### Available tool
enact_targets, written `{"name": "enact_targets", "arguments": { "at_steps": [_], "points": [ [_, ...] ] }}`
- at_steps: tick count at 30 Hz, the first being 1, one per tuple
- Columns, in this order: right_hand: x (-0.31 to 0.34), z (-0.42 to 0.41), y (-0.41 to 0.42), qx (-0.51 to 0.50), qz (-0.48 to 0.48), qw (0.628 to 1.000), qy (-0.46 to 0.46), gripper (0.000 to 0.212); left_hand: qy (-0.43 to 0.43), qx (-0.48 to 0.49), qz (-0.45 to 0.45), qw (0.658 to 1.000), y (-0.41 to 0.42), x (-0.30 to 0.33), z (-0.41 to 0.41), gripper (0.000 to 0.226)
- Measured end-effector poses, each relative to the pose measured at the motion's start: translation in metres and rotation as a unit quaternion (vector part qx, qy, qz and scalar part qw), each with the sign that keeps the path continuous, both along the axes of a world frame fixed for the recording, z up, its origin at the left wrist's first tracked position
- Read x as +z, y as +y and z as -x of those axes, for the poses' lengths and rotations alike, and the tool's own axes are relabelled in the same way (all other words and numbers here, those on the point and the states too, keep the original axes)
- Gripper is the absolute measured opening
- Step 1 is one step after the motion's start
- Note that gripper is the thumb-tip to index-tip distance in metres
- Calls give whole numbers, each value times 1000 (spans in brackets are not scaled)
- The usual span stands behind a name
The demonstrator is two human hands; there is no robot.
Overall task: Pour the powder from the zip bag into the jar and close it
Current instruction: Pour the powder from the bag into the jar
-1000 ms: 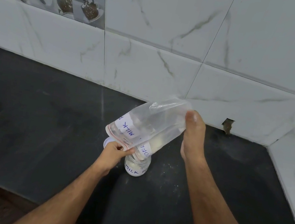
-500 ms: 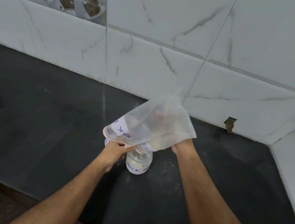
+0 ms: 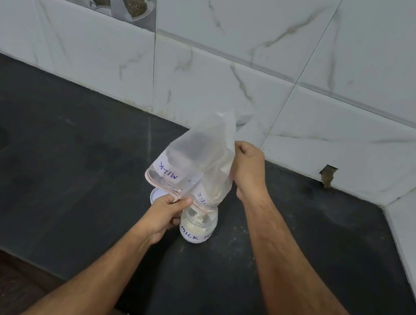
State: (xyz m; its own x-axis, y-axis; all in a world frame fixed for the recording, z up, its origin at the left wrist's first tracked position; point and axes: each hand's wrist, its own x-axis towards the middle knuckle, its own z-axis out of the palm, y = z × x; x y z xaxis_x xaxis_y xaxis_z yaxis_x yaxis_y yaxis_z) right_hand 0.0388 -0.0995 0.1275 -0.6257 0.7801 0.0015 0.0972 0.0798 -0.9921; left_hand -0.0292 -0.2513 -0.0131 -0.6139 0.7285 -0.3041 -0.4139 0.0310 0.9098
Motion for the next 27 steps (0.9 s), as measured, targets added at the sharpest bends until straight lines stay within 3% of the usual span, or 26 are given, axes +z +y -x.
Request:
{"name": "enact_targets", "arguments": {
  "at_steps": [3, 7, 11, 17, 21, 24, 27],
  "points": [
    [-1, -4, 3, 19, 9, 1000, -6, 34, -1, 15, -11, 1000, 2, 5, -1, 16],
    [-12, -26, -6, 133, 85, 987, 22, 64, 1, 17, -3, 1000, 4, 9, -4, 13],
    [-32, -42, -21, 212, 101, 971, 38, 73, 11, 10, 2, 1000, 3, 12, -8, 16],
    [-43, -47, -23, 168, 107, 977, 72, 82, 31, 28, 28, 999, 1, 12, -10, 33],
    [-46, -48, -23, 134, 139, 978, 74, 119, 12, 43, 12, 999, 2, 9, -11, 31],
    [-46, -48, -29, 160, 113, 977, 79, 111, 2, 48, 3, 999, 4, 11, -11, 31],
    [-48, -47, -30, 136, 113, 981, 76, 118, 5, 44, 3, 999, 5, 12, -11, 24]
  ]
}}
